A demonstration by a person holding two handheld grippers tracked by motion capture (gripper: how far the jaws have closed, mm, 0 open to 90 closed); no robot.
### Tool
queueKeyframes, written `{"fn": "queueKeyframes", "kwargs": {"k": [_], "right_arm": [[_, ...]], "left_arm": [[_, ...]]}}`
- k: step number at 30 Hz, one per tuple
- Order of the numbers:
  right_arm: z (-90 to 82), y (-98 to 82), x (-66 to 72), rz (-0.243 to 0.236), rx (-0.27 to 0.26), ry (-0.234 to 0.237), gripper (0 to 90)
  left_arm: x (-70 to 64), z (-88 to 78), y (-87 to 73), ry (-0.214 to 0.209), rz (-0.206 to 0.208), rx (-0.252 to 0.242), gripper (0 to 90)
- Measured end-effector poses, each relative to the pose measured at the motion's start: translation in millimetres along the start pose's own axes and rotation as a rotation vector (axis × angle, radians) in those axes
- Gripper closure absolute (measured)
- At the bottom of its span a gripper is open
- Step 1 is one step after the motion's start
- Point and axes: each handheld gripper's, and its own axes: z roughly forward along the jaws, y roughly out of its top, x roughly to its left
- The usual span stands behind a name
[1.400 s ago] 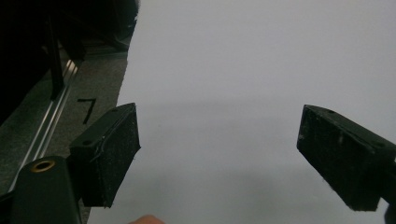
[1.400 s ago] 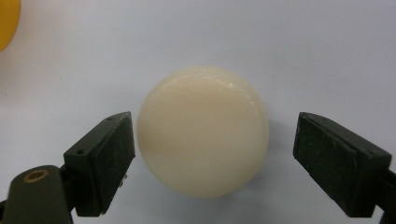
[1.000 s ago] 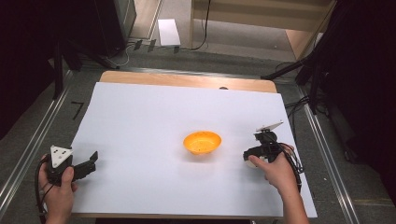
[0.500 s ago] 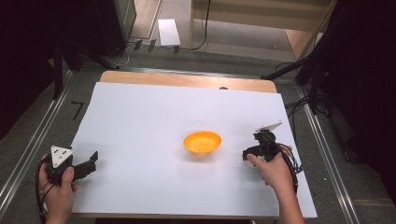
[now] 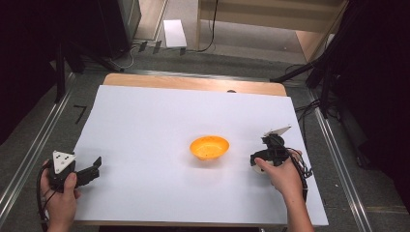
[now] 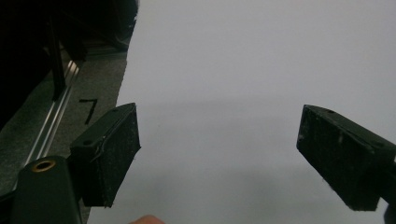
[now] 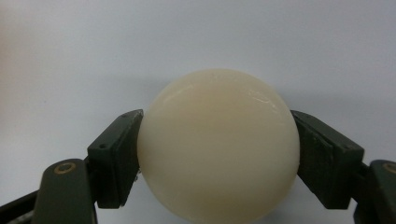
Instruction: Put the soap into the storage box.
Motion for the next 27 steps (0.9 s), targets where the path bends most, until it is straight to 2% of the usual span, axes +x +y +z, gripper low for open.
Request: {"fn": "queueKeyframes", "kwargs": {"k": [3, 16, 27], "right_arm": [[-1.0, 0.9, 1.0, 0.003, 0.009, 0.027, 23.3], [-25.0, 10.6, 13.6, -0.018, -0.021, 0.034, 23.3], [-42.5, 21.2, 34.2, -0.050, -0.018, 0.040, 23.3]], "left_arm": [[0.0, 0.0, 0.0, 0.000, 0.000, 0.001, 14.1], [-0.1, 0.1, 0.1, -0.001, 0.003, 0.002, 14.1], [-0.1, 0.2, 0.2, -0.003, 0.005, 0.005, 14.1]]}}
